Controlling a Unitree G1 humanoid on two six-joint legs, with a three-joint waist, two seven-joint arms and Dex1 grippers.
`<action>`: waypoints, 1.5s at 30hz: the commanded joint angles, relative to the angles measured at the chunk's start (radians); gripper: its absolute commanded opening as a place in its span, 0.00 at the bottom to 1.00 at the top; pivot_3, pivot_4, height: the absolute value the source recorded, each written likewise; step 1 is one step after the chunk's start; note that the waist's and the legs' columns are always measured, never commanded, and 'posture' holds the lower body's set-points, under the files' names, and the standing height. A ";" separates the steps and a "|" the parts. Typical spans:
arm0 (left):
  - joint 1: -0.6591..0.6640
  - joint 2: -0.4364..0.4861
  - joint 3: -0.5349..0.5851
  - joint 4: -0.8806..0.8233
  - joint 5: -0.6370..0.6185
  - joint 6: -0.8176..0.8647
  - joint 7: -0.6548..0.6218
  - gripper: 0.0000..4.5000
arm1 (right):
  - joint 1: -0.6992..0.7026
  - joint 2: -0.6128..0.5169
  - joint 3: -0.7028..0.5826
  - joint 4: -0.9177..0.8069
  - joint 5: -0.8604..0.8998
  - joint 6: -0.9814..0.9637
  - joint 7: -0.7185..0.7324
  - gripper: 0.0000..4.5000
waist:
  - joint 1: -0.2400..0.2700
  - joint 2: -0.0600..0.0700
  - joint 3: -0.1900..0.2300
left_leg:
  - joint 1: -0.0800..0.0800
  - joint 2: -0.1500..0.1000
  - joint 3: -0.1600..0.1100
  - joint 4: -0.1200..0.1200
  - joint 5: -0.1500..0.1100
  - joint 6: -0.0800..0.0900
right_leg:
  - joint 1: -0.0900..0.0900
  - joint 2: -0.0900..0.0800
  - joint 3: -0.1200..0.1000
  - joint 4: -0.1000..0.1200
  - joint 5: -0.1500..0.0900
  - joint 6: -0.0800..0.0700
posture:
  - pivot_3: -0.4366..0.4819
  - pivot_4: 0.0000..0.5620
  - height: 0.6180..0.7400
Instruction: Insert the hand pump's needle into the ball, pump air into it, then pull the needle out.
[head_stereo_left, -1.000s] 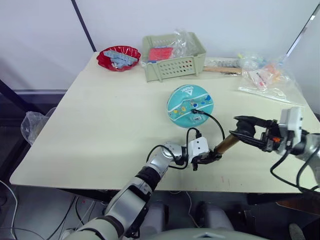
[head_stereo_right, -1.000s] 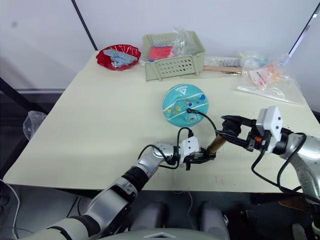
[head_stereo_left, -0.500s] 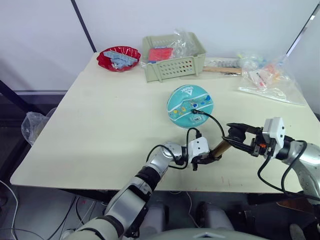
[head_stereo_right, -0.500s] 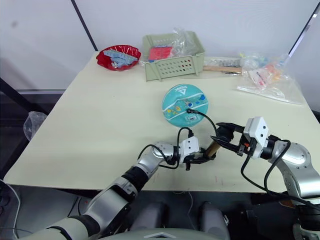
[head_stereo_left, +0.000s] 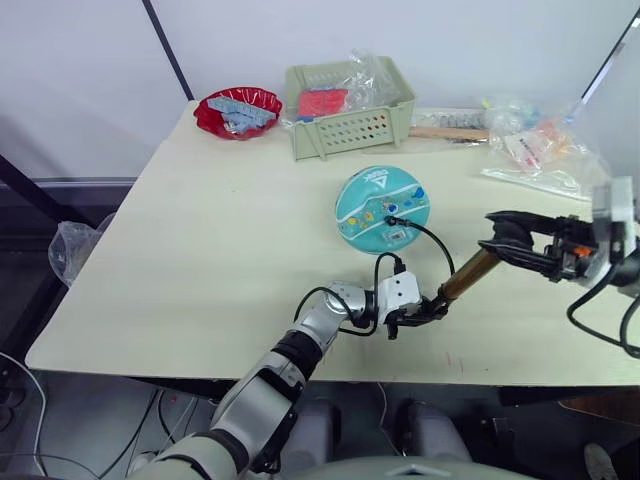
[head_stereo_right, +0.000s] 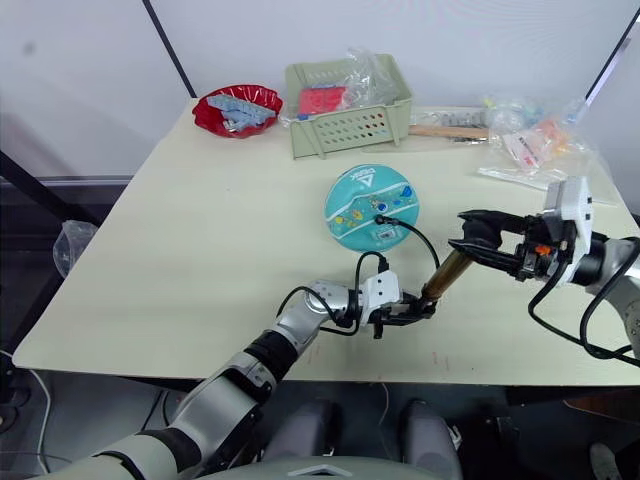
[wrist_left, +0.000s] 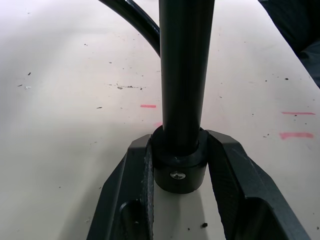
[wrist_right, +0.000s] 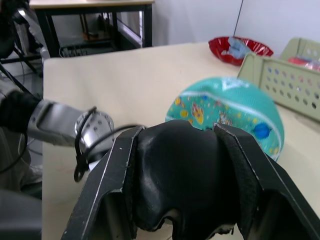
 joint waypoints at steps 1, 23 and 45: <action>0.060 0.053 -0.037 0.106 0.075 0.054 -0.009 0.24 | -0.104 -0.056 -0.140 -0.020 0.105 0.036 -0.012 0.40 | 0.000 0.001 0.001 | 0.000 0.000 0.000 0.000 0.000 0.000 | 0.000 0.000 0.000 0.000 0.000 0.000 | 0.48 0.27 1.00; 0.064 0.051 -0.041 0.111 0.075 0.049 -0.001 0.24 | 0.008 0.104 0.017 -0.072 -0.030 0.044 -0.170 0.37 | -0.003 -0.008 -0.006 | 0.002 0.000 -0.003 0.000 0.000 0.000 | 0.003 0.001 -0.002 0.000 0.000 0.000 | 0.48 0.27 1.00; 0.054 0.054 -0.040 0.111 0.077 0.055 -0.002 0.24 | 0.228 0.274 0.261 0.070 -0.318 -0.248 -0.089 0.37 | 0.001 -0.015 -0.018 | 0.011 0.002 -0.002 -0.007 0.000 0.000 | 0.006 0.003 0.000 0.000 -0.003 -0.004 | 0.48 0.27 1.00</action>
